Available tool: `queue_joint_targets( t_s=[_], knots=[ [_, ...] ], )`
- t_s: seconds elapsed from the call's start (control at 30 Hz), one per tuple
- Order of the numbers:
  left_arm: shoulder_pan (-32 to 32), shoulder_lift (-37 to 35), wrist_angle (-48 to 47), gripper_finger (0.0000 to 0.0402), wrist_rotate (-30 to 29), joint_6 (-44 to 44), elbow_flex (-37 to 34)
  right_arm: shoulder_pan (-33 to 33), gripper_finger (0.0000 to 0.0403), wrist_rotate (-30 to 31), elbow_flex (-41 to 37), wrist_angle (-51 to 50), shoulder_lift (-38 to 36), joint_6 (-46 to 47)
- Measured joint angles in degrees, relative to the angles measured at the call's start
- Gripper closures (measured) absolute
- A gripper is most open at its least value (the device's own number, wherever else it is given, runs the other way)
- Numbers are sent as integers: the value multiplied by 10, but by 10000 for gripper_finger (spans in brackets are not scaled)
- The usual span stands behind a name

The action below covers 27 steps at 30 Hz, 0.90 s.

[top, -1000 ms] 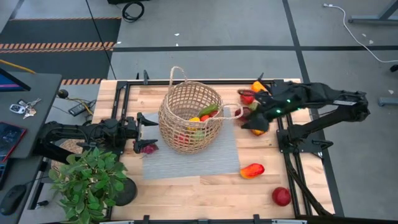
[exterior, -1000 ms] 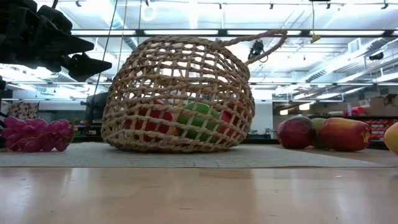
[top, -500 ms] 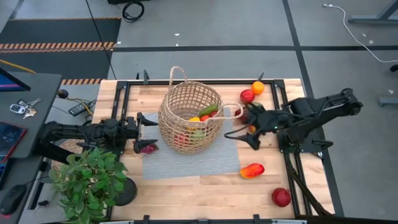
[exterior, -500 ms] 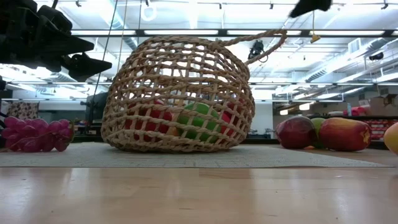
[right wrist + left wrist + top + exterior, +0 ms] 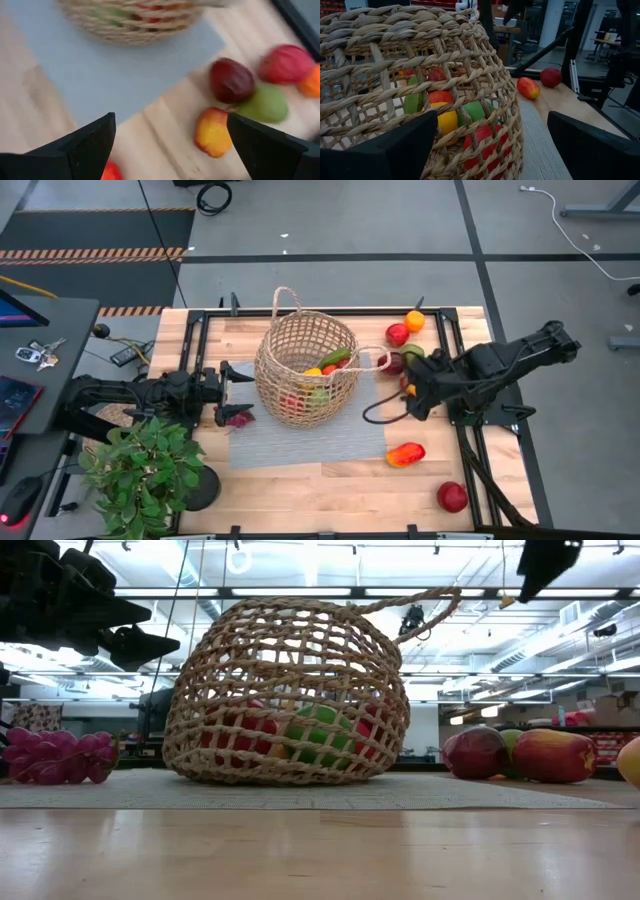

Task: Build produce basket
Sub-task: Put the orange mango into the brown basket

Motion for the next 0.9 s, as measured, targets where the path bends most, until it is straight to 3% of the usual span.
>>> queue_joint_targets(
  t_s=[0.13,0.4,0.73,0.9],
  knots=[
    [0,0,0,15,0,0,0,-3,18,-10,0,30,5,31],
    [0,0,0,15,0,0,0,-14,18,-5,0,153,14,-56],
    [0,0,0,15,0,0,0,0,18,6,0,173,54,-56],
    [0,0,0,15,0,0,0,0,18,-27,0,166,87,-43]
  ],
)
